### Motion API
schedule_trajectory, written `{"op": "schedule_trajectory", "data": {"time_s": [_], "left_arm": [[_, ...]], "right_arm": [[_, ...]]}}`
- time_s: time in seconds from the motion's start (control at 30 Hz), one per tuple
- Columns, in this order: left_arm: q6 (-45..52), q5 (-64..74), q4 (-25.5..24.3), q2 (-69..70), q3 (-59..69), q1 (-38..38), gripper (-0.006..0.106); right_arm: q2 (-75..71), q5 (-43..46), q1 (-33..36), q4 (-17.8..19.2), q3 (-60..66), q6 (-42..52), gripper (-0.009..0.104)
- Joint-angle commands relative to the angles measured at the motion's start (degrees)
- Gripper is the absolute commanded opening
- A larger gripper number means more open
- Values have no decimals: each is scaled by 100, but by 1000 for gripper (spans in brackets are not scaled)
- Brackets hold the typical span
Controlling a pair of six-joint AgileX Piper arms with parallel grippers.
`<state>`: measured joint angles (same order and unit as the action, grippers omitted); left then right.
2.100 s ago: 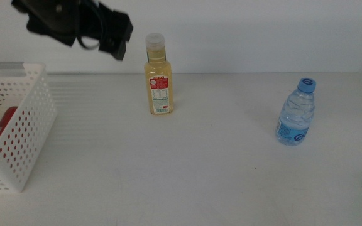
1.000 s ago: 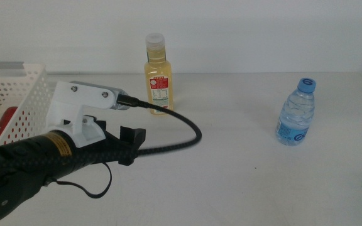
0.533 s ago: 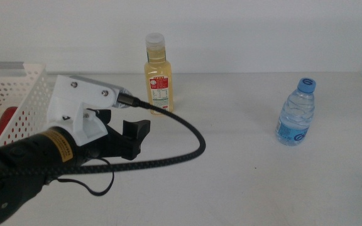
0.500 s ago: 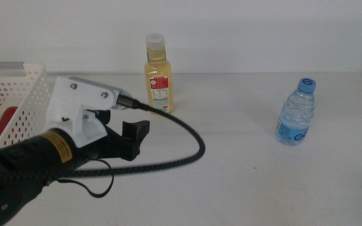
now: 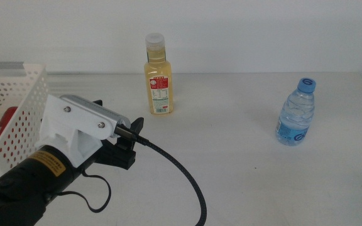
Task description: Use arms to grab the bottles and put them into the dustbin to the left of the table.
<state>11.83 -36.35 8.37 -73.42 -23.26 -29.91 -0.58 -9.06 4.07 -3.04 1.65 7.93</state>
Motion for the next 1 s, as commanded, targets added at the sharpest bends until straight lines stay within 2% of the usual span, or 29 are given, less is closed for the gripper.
{"op": "schedule_trajectory", "data": {"time_s": [0.0,0.23,0.6,0.97], "left_arm": [[-35,-498,57,111,-115,-24,90],[-995,-706,43,-73,-147,-24,90],[-1017,-768,-69,-1393,-1064,-24,90],[-904,-768,589,-2895,-2663,-24,90]], "right_arm": [[-157,470,-35,33,-50,22,64],[-157,470,-35,33,-50,22,64],[-157,470,-35,33,-50,22,64],[-157,470,-35,33,-50,22,64]]}}
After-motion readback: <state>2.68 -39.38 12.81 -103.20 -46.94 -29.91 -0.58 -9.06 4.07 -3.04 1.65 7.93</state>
